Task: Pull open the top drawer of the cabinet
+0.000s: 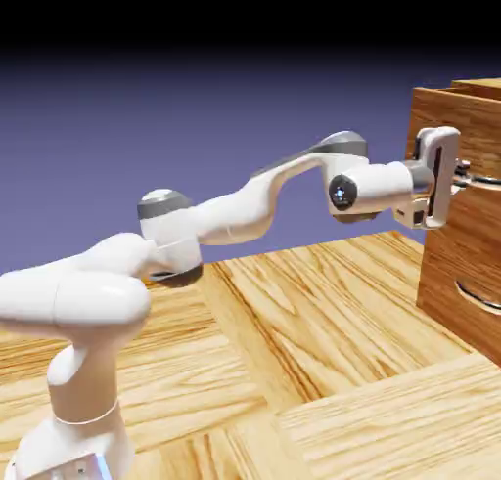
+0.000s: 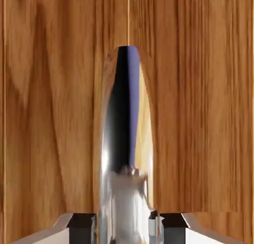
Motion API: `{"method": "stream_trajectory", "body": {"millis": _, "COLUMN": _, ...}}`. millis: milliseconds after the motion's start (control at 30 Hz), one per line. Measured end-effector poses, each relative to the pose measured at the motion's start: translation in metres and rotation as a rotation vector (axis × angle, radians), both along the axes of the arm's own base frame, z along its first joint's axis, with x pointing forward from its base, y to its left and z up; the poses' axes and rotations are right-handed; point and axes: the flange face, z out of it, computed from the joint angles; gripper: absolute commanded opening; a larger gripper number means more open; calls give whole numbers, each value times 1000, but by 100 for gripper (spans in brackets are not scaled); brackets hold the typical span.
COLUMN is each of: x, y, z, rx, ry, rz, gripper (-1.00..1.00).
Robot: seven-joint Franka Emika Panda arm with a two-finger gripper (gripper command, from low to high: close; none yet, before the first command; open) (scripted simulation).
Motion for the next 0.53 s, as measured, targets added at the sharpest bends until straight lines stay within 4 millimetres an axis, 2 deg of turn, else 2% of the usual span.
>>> {"method": "stream_trajectory", "body": {"millis": 400, "x": -117, "y": 0, "z": 0, "rx": 0, "ry": 0, "rz": 0, "gripper": -100}}
{"method": "stream_trajectory", "body": {"millis": 433, "x": -124, "y": 0, "z": 0, "rx": 0, "ry": 0, "rz": 0, "gripper": 100}}
{"method": "stream_trajectory", "body": {"millis": 500, "x": -124, "y": 0, "z": 0, "rx": 0, "ry": 2, "rz": -1, "gripper": 100}}
{"method": "stream_trajectory", "body": {"millis": 533, "x": -135, "y": 0, "z": 0, "rx": -1, "ry": 2, "rz": -1, "gripper": 100}}
